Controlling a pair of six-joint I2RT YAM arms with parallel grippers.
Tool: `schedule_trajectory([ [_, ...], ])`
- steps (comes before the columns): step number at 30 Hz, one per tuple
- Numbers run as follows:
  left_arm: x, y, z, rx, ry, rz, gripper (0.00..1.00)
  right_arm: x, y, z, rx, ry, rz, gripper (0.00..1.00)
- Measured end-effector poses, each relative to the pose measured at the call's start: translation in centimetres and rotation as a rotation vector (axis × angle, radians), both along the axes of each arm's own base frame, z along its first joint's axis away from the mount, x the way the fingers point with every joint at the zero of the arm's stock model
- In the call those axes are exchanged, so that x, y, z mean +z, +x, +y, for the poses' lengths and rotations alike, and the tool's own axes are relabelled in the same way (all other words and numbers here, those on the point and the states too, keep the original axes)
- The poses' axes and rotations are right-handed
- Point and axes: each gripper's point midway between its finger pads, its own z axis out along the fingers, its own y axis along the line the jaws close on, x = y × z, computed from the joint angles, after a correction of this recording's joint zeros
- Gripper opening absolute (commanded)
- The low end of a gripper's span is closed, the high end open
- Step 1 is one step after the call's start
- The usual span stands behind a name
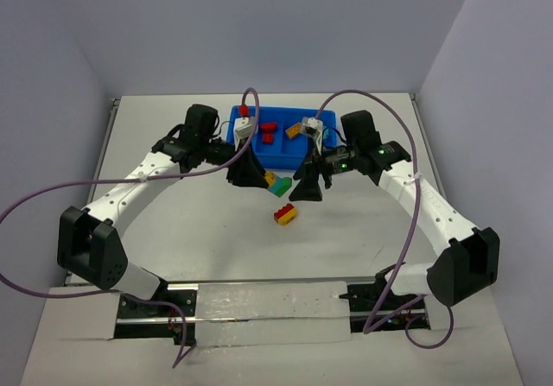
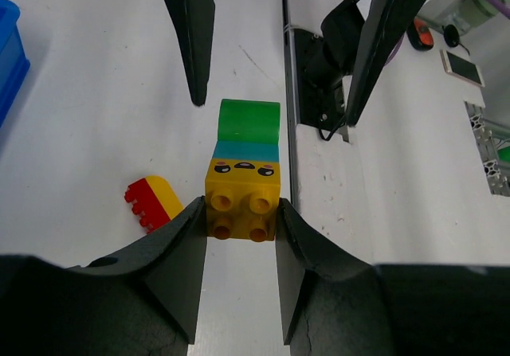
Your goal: Sort the legos into containers by color
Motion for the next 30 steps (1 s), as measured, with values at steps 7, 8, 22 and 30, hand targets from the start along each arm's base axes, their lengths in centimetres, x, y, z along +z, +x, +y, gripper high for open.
schedule_trajectory([
  [7, -0.3, -0.4, -0.1, 0.002, -0.012, 0.048, 0.0, -0.9, -0.5, 1.1, 0.059, 0.003, 0.092, 0.87],
  [8, -0.4, -0.5, -0.1, 0.002, -0.012, 0.053, 0.0, -0.8, -0.4, 1.2, 0.065, 0.006, 0.095, 0.85],
  [22, 0.2, -0.7, -0.2, -0.014, -0.037, 0.061, 0.0, -0.4, -1.0, 2.4, 0.12, 0.006, 0.083, 0.73],
  [30, 0.4, -0.8, -0.3, -0.023, -0.047, 0.062, 0.0, 0.0, -0.7, 3.1, 0.131, 0.004, 0.074, 0.67],
])
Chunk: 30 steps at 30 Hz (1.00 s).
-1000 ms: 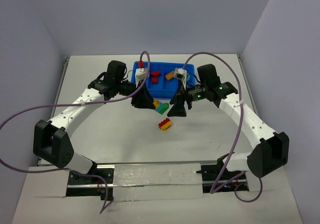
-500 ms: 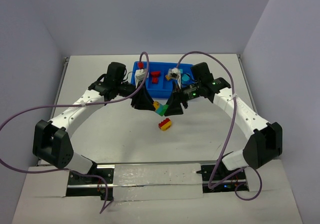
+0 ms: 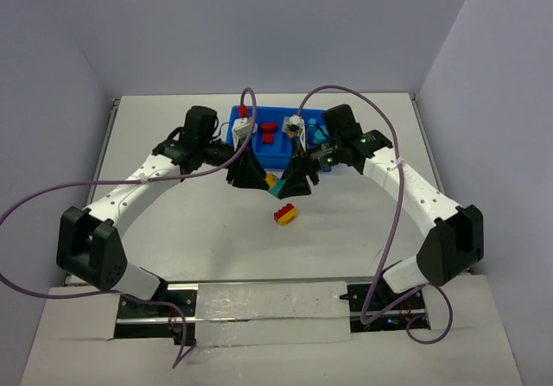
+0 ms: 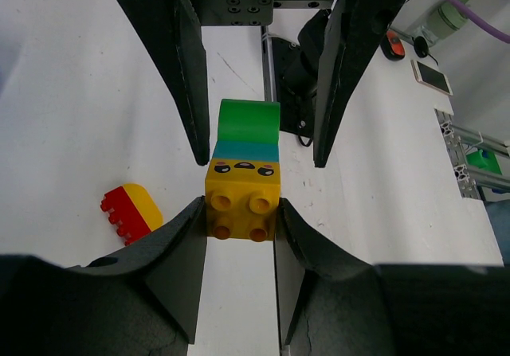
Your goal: Sort the legos into containers by color
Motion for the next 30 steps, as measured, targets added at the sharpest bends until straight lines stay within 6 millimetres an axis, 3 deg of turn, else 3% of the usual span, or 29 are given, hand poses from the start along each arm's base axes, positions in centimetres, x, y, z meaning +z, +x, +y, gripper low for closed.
schedule_trajectory([
  [7, 0.1, 0.0, 0.0, 0.001, -0.003, 0.008, 0.0, 0.0, 0.2, 0.7, 0.011, -0.005, 0.004, 0.53],
  [15, 0.1, -0.1, 0.0, -0.002, -0.004, 0.019, 0.0, -0.4, 0.5, 0.8, 0.003, -0.016, 0.003, 0.16],
  [17, 0.1, -0.1, 0.0, -0.002, -0.003, 0.02, 0.0, -0.4, 0.5, 0.8, 0.002, -0.017, 0.002, 0.01],
  [25, 0.2, 0.9, 0.8, 0.027, -0.009, 0.031, 0.0, -0.7, 0.9, 1.0, 0.0, -0.017, -0.037, 0.0],
  [30, 1.2, 5.8, 4.0, 0.165, -0.016, -0.021, 0.0, -3.1, -0.1, -0.1, -0.013, -0.081, -0.004, 0.0],
])
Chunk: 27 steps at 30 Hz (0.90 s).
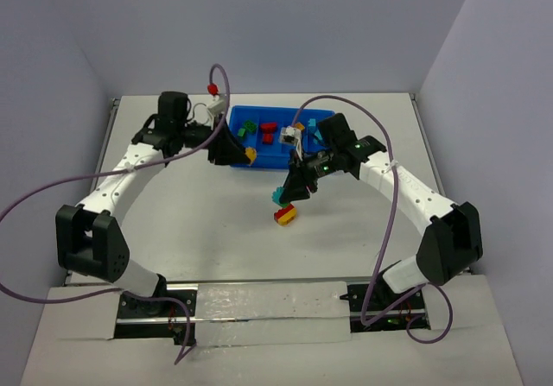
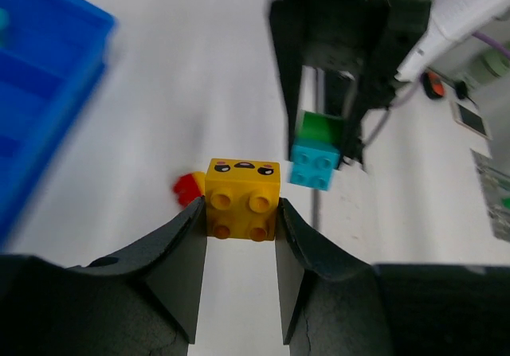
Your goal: Sort the legos into containers by color
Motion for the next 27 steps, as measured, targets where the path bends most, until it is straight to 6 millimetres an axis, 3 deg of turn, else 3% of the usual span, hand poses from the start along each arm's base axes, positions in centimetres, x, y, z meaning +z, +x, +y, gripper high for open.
schedule_trajectory([
  [4, 1.5, 3.5, 1.9, 0.089, 0.001, -0.081, 0.0, -1.2, -0.3, -0.8, -0.018, -0.037, 0.013, 0.0],
  [9, 1.6, 6.5, 1.0, 0.188, 0.019, -0.142, 0.0, -1.5, 1.0, -3.2, -0.107, -0.058, 0.006, 0.0],
  [12, 0.4, 10.1, -0.9, 0.279, 0.048, -0.15, 0.0, -1.1, 3.1, -5.7, -0.213, -0.057, -0.002, 0.0],
  [17, -3.6, 16.2, -5.7, 0.403, 0.116, -0.155, 0.0, -0.6, 6.2, -10.8, -0.427, -0.079, -0.027, 0.0],
  [21, -6.7, 19.0, -9.1, 0.459, 0.173, -0.16, 0.0, -0.2, 6.4, -12.3, -0.499, -0.091, -0.047, 0.0],
  [27, -8.5, 23.7, -12.4, 0.557, 0.2, -0.217, 0.02, -0.5, 6.4, -13.3, -0.568, -0.104, -0.036, 0.0],
])
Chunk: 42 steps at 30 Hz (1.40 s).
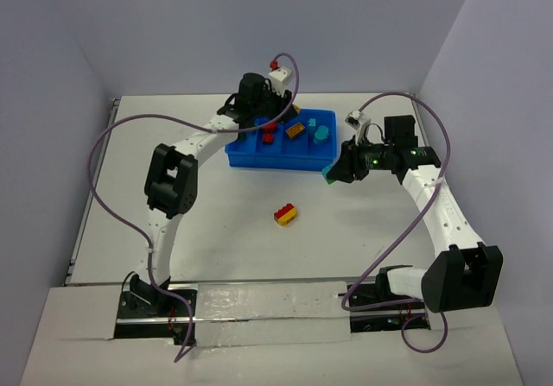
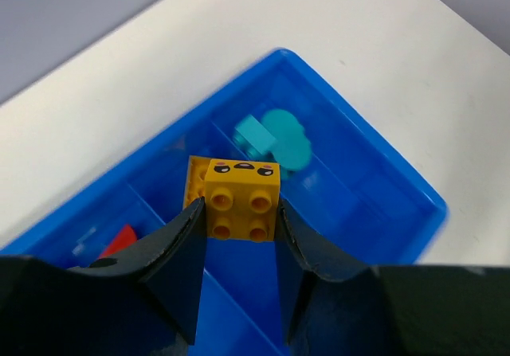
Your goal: Sort the legos into containers by color
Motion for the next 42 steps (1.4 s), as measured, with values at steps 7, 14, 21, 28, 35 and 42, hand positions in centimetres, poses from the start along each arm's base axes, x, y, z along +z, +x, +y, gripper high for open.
schedule_trajectory([
  [7, -3.1, 2.4, -1.1, 0.071, 0.051, -0.015, 0.04, -0.1, 0.5, -0.6, -0.04, -0.007, 0.005, 0.0],
  [14, -6.1, 3.2, -0.6, 0.114, 0.116, -0.004, 0.23, 0.0, 0.6, -0.5, -0.049, 0.001, 0.008, 0.0],
  [21, -6.8, 3.2, -0.3, 0.121, 0.139, 0.003, 0.57, 0.3, 0.8, -0.5, -0.059, 0.013, 0.009, 0.0],
  [28, -6.4, 3.3, -0.4, 0.118, 0.139, -0.005, 0.67, 1.2, 1.9, 0.1, -0.098, 0.075, -0.002, 0.0],
  [35, -5.8, 2.1, -0.3, 0.072, 0.127, 0.047, 0.7, 3.8, 3.8, 0.9, -0.18, 0.207, -0.022, 0.0],
  [42, 4.5, -4.3, 3.6, -0.038, -0.203, 0.191, 0.72, 7.4, 6.7, 1.6, -0.292, 0.38, -0.01, 0.0],
])
